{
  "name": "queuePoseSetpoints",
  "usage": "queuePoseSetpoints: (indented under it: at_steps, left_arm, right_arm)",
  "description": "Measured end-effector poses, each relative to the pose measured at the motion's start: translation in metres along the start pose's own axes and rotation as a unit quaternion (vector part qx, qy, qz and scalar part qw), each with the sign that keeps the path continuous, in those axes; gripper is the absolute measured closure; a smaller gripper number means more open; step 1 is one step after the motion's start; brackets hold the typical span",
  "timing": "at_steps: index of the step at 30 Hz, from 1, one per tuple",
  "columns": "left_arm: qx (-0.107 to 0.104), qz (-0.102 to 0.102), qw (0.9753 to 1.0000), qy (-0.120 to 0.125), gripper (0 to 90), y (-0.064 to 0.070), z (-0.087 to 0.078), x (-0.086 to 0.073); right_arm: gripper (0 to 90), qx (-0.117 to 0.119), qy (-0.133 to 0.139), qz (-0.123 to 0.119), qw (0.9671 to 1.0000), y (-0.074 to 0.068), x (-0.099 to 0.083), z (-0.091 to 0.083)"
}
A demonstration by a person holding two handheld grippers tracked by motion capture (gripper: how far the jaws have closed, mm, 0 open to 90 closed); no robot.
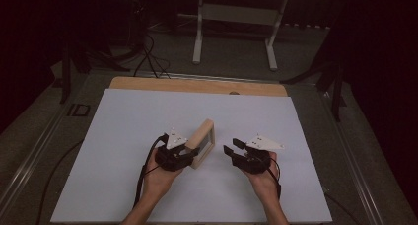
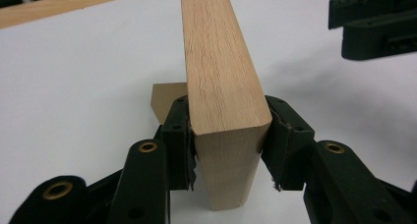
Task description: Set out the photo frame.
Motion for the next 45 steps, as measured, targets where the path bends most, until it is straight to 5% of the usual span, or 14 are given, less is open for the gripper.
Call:
queuePoseSetpoints:
  at_steps: [37,40,45]
  left_arm:
    - [-0.045,0.065,0.9964,0.031,60.5,-0.001,-0.011,-0.015]
    - [-0.046,0.069,0.9961,0.032,60.5,0.0,-0.011,-0.015]
    - [-0.05,0.074,0.9954,0.034,60.6,0.0,-0.01,-0.016]
  right_arm:
    - [50.9,-0.011,0.01,0.001,0.9999,-0.004,0.003,0.001]
    - [52.4,-0.01,0.008,0.001,0.9999,-0.005,0.005,0.002]
    - [70.5,-0.005,0.019,-0.012,0.9997,-0.009,0.016,0.002]
Point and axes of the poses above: each handheld gripper's, and its own axes: z roughly forward along the jaws, x roughly out of its top, y roughly to its right, the point moved 2 cm from there along z, roughly forward along the jaws, and after that the axes turned 9 degrees about z, right-handed, at the moved point
